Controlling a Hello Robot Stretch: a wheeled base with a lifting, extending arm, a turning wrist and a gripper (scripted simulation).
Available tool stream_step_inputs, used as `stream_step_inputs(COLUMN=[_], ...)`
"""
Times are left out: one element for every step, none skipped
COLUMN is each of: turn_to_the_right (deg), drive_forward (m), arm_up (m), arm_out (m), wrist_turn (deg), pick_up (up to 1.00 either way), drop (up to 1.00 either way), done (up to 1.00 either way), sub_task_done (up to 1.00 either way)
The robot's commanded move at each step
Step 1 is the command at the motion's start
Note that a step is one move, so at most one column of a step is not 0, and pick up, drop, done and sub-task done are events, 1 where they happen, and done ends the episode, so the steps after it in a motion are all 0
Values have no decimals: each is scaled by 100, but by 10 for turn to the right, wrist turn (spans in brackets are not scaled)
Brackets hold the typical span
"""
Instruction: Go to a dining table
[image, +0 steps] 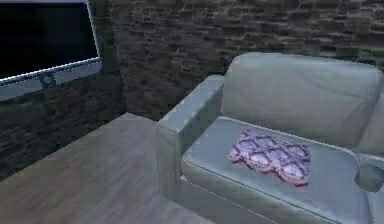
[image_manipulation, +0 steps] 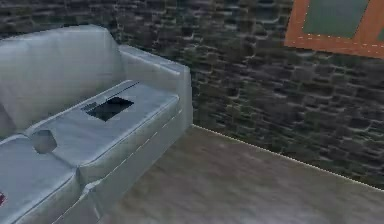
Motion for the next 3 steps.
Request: stream_step_inputs(turn_to_the_right=[450, 450, 450], drive_forward=[0, 0, 0], arm_up=[0, 0, 0], arm_out=[0, 0, 0], wrist_turn=[0, 0, 0], pick_up=[0, 0, 0], drop=[0, 0, 0], done=[0, 0, 0], sub_task_done=[0, 0, 0])
